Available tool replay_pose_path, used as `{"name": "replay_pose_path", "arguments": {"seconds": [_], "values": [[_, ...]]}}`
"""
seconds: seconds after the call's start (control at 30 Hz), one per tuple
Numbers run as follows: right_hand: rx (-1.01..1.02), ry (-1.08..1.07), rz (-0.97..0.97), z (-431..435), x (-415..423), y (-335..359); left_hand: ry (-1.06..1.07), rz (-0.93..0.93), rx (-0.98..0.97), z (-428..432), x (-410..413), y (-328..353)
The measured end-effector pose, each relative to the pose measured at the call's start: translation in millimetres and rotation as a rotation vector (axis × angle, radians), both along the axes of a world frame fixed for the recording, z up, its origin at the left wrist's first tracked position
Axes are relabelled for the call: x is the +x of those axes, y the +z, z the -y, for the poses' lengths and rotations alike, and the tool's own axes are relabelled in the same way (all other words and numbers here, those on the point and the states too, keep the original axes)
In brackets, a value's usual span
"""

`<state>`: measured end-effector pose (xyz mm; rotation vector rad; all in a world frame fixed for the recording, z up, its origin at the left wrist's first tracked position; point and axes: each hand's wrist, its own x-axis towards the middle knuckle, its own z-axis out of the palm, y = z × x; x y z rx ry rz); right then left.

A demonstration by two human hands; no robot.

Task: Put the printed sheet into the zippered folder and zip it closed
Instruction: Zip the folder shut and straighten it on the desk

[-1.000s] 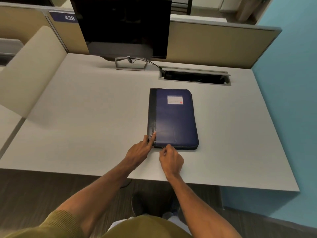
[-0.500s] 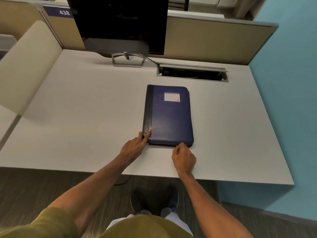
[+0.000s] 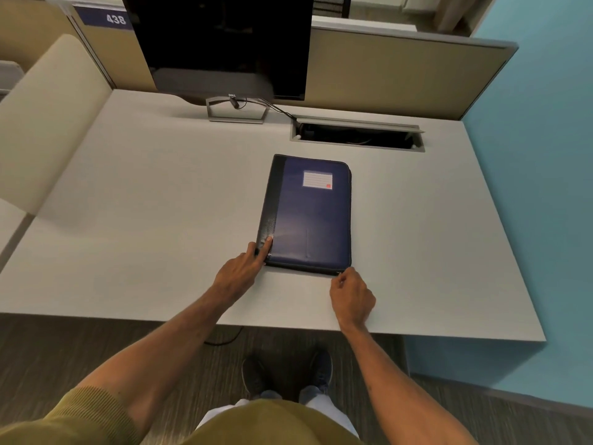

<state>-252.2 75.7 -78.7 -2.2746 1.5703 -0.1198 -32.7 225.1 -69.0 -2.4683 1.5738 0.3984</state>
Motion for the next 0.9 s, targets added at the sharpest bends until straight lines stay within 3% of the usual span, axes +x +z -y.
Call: {"name": "replay_pose_path", "arguments": {"seconds": [0.23, 0.43, 0.5, 0.73, 0.8, 0.9], "values": [[-0.036, 0.101, 0.025, 19.5, -15.6, 1.5, -0.012, 0.096, -0.004, -4.0, 12.9, -6.0], [-0.06, 0.307, -0.006, 21.4, -16.3, -1.1, 0.159, 0.141, -0.007, -3.0, 12.8, -8.6], [-0.07, 0.366, -0.001, 17.1, -12.7, -1.8, 0.3, 0.062, -0.064, 1.2, 3.2, -7.5], [-0.161, 0.547, 0.098, -16.3, 13.9, -5.7, 1.023, -0.277, -0.612, 18.5, -43.3, -9.9], [-0.17, 0.63, 0.092, -20.9, 22.5, -7.9, 1.227, -0.472, -0.625, 27.2, -54.6, -8.1], [-0.119, 0.74, 0.08, -26.5, 32.4, -11.4, 1.352, -0.64, -0.549, 37.8, -63.3, -7.4]]}}
